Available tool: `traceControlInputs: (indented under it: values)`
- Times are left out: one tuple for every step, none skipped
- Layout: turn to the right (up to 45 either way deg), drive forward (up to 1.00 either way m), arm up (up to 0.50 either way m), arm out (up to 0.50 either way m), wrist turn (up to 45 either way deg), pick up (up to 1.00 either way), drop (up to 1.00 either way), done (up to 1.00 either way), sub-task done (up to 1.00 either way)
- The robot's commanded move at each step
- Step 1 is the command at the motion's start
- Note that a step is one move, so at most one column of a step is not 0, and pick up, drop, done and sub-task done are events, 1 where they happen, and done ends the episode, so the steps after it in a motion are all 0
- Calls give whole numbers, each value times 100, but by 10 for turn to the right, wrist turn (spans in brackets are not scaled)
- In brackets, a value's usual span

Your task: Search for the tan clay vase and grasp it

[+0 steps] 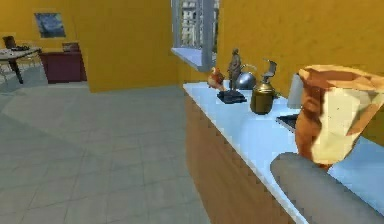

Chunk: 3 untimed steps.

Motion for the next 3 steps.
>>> traceControlInputs:
  values:
    - [0, 15, 0, 0, 0, 0, 0, 0, 0]
    - [-420, 0, 0, 0, 0, 0, 0, 0, 0]
    - [0, 0, 50, 0, 0, 0, 0, 0, 0]
